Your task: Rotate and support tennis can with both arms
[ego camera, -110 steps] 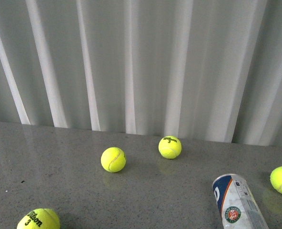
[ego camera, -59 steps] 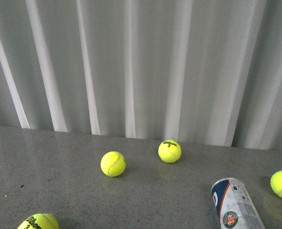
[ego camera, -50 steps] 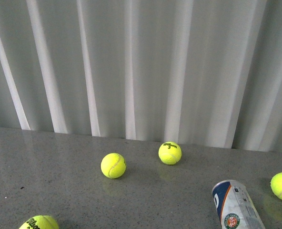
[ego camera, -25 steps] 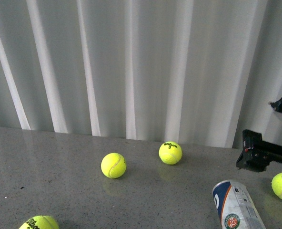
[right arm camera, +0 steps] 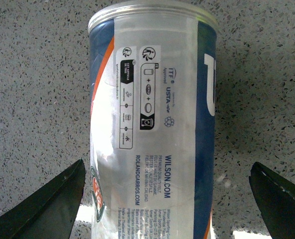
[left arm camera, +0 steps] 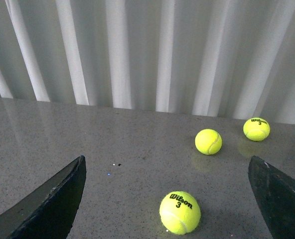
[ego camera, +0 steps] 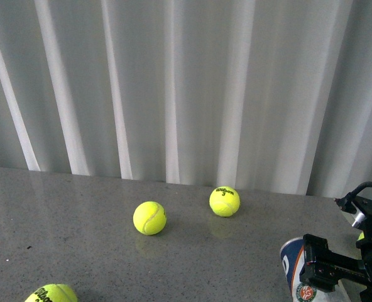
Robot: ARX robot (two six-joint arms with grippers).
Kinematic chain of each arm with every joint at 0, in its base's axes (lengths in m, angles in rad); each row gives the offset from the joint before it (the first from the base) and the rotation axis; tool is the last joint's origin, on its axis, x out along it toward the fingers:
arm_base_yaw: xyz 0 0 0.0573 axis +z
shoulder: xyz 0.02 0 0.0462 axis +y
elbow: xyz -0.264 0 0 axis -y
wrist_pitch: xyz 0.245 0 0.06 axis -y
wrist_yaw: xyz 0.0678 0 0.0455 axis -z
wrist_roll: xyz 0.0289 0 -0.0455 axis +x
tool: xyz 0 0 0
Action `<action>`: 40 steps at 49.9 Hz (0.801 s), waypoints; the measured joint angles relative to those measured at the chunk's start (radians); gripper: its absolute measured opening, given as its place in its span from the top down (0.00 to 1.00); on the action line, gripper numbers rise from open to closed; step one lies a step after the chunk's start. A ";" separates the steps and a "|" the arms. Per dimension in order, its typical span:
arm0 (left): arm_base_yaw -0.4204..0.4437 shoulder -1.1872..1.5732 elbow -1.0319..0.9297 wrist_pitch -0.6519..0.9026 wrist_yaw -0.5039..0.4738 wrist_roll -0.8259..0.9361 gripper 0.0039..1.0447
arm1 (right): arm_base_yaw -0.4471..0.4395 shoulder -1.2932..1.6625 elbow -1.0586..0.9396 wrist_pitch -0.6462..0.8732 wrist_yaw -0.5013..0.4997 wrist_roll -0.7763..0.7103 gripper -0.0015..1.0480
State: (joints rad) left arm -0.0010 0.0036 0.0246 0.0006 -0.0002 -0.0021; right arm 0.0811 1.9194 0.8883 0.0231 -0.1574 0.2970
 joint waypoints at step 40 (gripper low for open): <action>0.000 0.000 0.000 0.000 0.000 0.000 0.06 | 0.046 0.082 -0.063 0.128 0.023 0.007 0.63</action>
State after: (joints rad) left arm -0.0010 0.0036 0.0246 0.0006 -0.0002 -0.0021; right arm 0.1272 2.0010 0.8257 0.1513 -0.1349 0.3038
